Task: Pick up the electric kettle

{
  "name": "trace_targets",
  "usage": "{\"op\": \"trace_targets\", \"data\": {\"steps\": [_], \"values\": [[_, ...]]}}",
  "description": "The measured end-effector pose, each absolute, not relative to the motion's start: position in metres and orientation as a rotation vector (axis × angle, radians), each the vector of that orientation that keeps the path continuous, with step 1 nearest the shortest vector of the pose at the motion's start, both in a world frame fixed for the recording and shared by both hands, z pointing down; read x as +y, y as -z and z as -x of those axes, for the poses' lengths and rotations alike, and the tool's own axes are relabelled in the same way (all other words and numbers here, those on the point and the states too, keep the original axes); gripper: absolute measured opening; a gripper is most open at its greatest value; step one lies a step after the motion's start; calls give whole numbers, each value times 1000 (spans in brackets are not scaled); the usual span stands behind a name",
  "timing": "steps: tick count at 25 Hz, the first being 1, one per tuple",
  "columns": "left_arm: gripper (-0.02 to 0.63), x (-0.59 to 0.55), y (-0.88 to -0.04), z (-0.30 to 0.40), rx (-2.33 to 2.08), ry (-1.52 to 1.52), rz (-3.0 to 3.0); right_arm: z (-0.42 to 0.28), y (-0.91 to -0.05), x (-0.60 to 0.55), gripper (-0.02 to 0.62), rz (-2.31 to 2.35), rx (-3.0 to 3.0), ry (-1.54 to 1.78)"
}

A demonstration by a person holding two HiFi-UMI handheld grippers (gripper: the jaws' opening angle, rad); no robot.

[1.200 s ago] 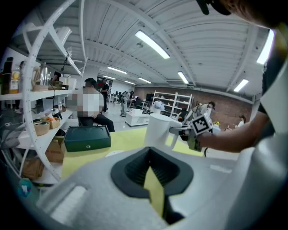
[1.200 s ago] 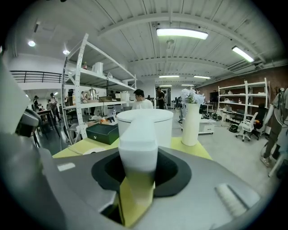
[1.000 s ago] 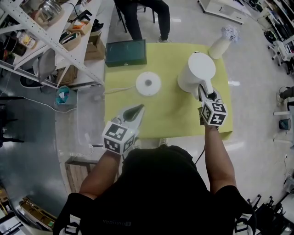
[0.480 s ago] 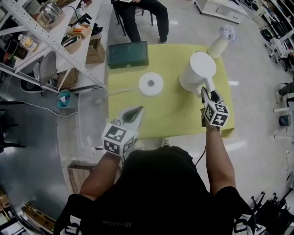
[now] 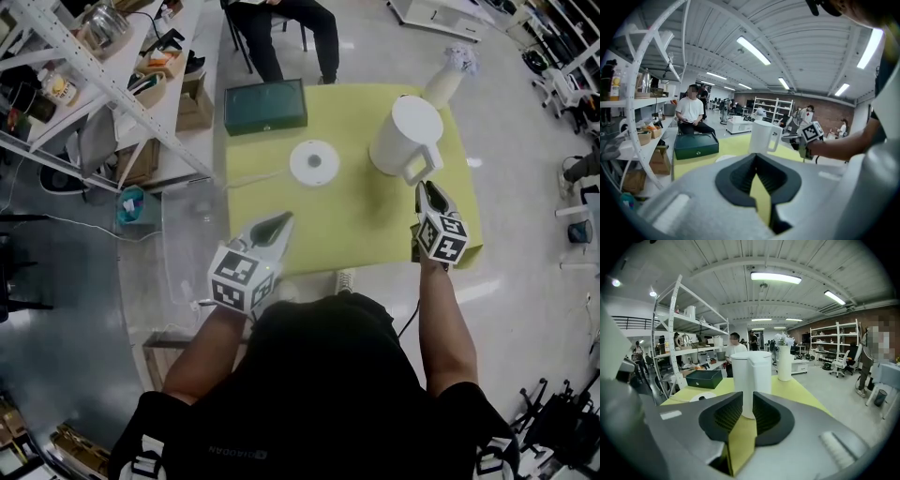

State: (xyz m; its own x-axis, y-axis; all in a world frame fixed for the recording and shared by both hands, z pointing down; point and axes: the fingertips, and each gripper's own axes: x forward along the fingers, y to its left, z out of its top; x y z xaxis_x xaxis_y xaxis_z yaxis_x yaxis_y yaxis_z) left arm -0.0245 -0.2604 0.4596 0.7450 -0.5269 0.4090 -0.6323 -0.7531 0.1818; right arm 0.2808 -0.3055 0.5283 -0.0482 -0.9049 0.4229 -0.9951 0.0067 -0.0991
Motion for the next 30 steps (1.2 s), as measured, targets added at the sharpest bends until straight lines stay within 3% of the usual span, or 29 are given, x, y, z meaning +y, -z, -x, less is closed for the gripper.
{"op": "trace_targets", "data": {"steps": [8,19,30], "values": [[2,-245,-456,51,-865,-482,-2666,-194,-503,-274,5,-1885,-2199,-544],[2,-219,-449,81,-806,-450,-2695,-69,-467,-222,5,-1676,-2446,-575],[2,-199,-432,81,-783,-342,-2673,-31,-443,-204,3,-1513,-2544,-473]]}}
